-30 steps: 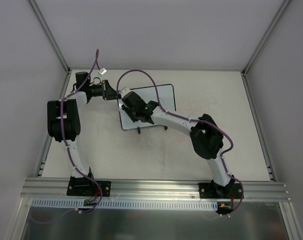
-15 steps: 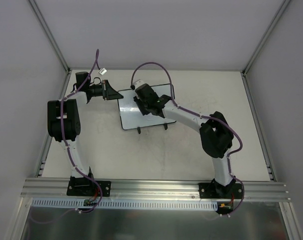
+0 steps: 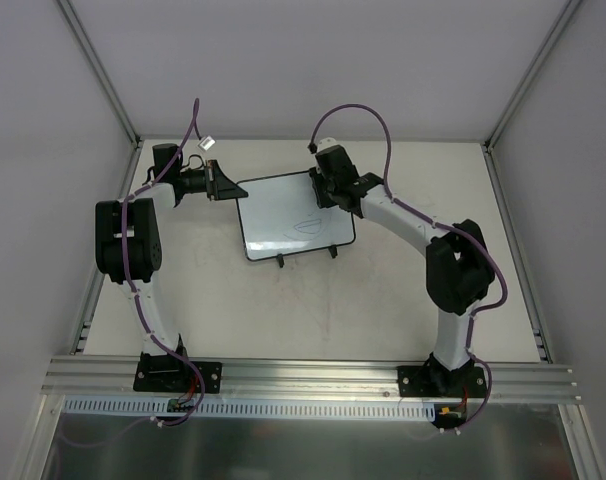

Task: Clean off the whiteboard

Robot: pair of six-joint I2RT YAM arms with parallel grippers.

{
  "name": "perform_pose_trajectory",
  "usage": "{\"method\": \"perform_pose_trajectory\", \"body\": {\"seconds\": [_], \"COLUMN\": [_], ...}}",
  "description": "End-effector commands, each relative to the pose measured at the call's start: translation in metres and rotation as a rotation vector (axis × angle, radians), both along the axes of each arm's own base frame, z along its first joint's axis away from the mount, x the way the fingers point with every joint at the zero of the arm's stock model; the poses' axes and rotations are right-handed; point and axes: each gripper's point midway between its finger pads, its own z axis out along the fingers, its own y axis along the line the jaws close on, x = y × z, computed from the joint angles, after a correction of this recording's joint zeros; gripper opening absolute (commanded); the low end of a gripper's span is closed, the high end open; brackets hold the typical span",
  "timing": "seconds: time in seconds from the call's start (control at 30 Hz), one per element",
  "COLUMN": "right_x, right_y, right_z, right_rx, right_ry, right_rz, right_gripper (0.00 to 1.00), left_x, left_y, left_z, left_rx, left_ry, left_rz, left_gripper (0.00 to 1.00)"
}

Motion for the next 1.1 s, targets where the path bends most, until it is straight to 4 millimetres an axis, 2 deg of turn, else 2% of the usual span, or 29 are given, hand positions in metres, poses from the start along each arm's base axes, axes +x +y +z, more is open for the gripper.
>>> {"method": "perform_pose_trajectory", "body": {"seconds": [0.0, 0.3, 0.5, 0.6, 0.7, 0.83, 1.07], "right_x": [0.016, 0.012, 0.007, 0.001, -0.009, -0.029, -0.057], "right_y": [-0.055, -0.069, -0.063, -0.055, -0.038, -0.001, 0.048], "right_z": [-0.023, -0.020, -0.021, -0.023, -0.026, -0.030, -0.040], "right_rx": [-0.085, -0.092, -0.074, -0.082, -0.097, -0.100, -0.094], "right_ry": [0.007, -0.020, -0.029, -0.042, -0.052, -0.059, -0.054], "right_rz": [-0.149, -0.173, -0.134, -0.099, -0.043, 0.055, 0.160], "right_gripper": [0.00, 0.00, 0.00, 0.01, 0.01, 0.01, 0.01], "left_x": [0.003, 0.003, 0.003, 0.003, 0.003, 0.004, 0.004], "left_y": [-0.004, -0.004, -0.004, -0.004, -0.004, -0.003, -0.003], "left_z": [0.028, 0.028, 0.028, 0.028, 0.028, 0.027, 0.023], "left_rx": [0.031, 0.032, 0.031, 0.031, 0.031, 0.035, 0.036], "left_ry": [-0.197, -0.197, -0.197, -0.195, -0.194, -0.193, -0.182], "left_rz": [-0.025, -0.024, -0.025, -0.025, -0.025, -0.020, -0.020], "left_gripper": [0.00, 0.00, 0.00, 0.00, 0.00, 0.00, 0.00]}}
